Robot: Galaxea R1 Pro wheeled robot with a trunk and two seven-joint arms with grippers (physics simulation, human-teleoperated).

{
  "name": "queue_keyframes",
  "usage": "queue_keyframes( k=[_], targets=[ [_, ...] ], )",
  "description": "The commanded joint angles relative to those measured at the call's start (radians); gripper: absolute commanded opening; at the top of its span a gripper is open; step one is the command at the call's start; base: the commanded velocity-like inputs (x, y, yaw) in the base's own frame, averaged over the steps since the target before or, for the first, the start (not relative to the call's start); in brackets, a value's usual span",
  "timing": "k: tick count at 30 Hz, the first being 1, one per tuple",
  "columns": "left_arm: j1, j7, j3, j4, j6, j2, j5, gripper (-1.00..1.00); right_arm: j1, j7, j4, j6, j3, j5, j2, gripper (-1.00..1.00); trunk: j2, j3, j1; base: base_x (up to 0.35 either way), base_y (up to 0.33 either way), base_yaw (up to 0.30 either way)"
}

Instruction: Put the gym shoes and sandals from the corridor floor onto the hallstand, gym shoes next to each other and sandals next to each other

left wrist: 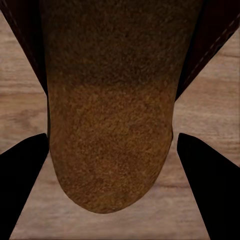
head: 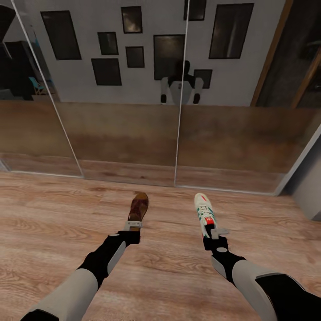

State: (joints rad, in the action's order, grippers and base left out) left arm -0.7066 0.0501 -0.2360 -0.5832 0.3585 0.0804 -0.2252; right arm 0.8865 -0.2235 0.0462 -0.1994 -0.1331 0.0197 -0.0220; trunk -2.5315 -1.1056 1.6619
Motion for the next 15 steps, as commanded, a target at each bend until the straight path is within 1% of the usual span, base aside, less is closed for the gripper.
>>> queue_keyframes(
  k=[1,15],
  targets=[
    [-0.001,0.005,-0.004,-0.001,0.004,-0.001,-0.01,-1.0,0.002,-0.004,0.004,-0.006,-0.008,0.001,-0.001,-1.0,0.0,0.0,0.0,0.0,0.0,0.276],
    [-0.001,0.007,-0.002,0.0,0.004,-0.001,-0.01,-1.0,-0.005,-0.004,0.006,-0.006,-0.009,0.0,-0.001,-1.0,0.0,0.01,0.0,0.0,0.0,0.276]
  ],
)
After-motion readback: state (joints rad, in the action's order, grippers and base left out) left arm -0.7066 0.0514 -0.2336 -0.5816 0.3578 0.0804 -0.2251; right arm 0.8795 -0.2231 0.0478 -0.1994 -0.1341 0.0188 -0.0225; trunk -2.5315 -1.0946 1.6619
